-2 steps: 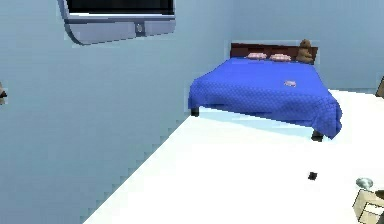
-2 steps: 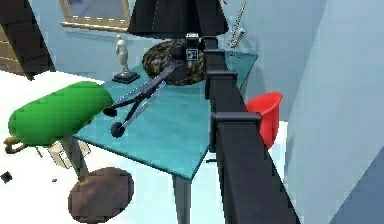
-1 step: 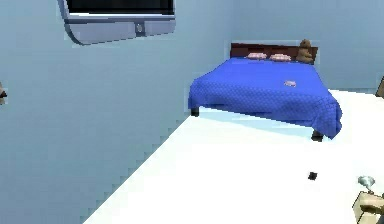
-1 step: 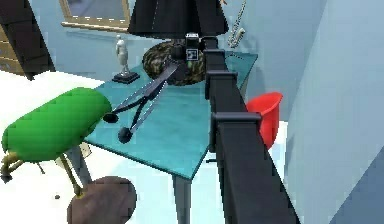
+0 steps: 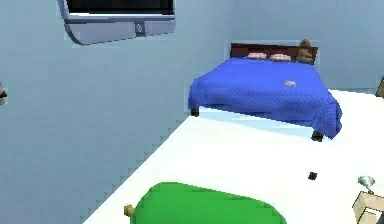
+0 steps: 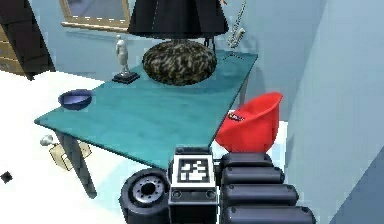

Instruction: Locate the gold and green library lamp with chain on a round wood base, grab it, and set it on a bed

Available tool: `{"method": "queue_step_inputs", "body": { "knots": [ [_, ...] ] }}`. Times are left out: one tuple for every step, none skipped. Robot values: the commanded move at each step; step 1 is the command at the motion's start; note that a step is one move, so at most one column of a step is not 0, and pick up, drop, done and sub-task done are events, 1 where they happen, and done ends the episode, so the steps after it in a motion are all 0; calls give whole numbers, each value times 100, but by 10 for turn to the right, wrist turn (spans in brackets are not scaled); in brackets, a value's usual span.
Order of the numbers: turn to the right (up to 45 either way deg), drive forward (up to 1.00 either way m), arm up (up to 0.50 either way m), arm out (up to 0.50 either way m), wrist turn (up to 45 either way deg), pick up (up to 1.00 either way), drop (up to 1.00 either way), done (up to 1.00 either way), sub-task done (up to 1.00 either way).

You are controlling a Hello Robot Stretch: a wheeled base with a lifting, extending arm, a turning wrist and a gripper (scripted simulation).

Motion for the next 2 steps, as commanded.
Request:
{"method": "queue_step_inputs", "body": {
  "knots": [
    [240, 0, 0, 0, 0, 0, 0, 0, 0],
    [30, 0, 0, 0, 0, 0, 0, 0, 0]
  ]
}}
